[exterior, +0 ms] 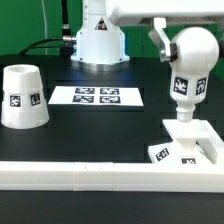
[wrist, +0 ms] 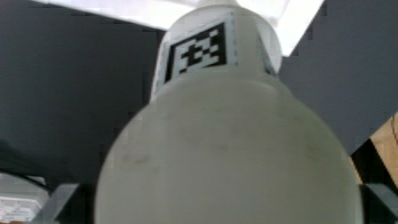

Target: Assemble lamp

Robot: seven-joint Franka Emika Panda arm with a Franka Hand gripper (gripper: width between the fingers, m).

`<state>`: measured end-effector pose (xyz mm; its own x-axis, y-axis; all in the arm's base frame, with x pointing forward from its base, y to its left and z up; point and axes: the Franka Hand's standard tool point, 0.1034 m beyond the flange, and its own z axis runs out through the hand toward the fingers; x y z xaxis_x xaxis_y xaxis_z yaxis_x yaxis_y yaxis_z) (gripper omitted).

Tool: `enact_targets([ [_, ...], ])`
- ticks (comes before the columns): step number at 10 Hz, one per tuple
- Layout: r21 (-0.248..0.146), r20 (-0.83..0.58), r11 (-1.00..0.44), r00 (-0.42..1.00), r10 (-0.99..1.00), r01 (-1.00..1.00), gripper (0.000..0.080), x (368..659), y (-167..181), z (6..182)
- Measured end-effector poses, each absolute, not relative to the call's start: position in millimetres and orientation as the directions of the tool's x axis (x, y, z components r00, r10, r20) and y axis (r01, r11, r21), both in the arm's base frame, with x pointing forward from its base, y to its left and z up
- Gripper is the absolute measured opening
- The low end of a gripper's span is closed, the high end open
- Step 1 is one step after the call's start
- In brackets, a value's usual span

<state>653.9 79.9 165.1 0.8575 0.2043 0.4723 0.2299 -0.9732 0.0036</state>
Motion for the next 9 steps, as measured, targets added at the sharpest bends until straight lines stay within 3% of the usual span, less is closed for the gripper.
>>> enact_targets([
  [9,-0.001,0.444,-0.971,0.870,0.214,0.239,0.0576,643.1,85.4,147.0],
])
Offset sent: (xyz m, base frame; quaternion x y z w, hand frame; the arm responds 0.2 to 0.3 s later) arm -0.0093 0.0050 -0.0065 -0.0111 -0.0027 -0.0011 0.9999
